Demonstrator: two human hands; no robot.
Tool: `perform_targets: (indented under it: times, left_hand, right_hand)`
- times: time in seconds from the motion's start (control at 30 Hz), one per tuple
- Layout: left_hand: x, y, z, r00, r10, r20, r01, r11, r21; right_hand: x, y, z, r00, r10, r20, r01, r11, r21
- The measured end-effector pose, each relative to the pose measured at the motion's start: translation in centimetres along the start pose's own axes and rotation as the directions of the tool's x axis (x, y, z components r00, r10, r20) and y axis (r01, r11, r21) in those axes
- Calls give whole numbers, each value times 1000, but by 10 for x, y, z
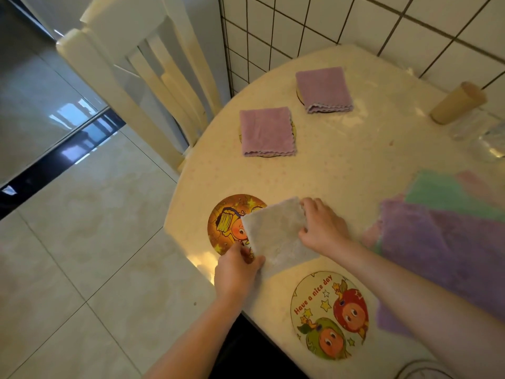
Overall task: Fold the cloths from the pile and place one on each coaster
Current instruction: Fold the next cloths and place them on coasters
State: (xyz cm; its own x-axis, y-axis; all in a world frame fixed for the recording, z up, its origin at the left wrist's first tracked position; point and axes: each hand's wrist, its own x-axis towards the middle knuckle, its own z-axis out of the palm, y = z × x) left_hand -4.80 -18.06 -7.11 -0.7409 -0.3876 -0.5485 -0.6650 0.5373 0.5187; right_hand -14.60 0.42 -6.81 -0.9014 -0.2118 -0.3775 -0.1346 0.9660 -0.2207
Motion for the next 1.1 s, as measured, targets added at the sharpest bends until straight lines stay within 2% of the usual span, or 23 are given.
perform_targets:
  times: [0.07,0.13,0.27,0.4,0.5,0.7,0.8,0.9,1.0,1.1]
  left_hand:
    - [-5,3,1,999,41,-14,-40,997,66]
    - [-11,6,4,999,49,1,-49,996,75]
    - [-16,7,15,998,-21,57,21,1000,8]
    - [-15,7,20,994,-75,76,84,989,-121]
    - [-18,6,22,994,-82,70,92,983,-157]
    - [-17,6,20,991,-86,101,100,985,-140]
    - [-17,3,17,995,-24,100,38,990,-136]
    - [-15,0,5,991,-15,130,50,962,-270]
    - [-8,-6,-15,992,-73,105,111,898,-426]
    - [0,-15,-38,985,-141,100,173,821,-544]
  right_hand:
    - [8,-7,-4,992,-87,-89,93,994,62]
    - [19,-15,-5,980,-162,-118,174,980,102]
    - [38,-21,-3,964,-263,48,265,964,-41]
    - [46,-20,-6,972,-206,116,221,965,-139]
    - [47,-19,-9,971,-147,188,173,977,-127]
    - [55,-20,-11,963,-66,260,100,988,-119]
    - [50,-16,-14,967,-86,239,85,996,15]
    - [43,-14,-22,981,-73,177,27,968,251]
    - [42,-23,-31,991,-71,114,16,904,428]
    - [48,-41,-31,994,-60,86,7,856,517]
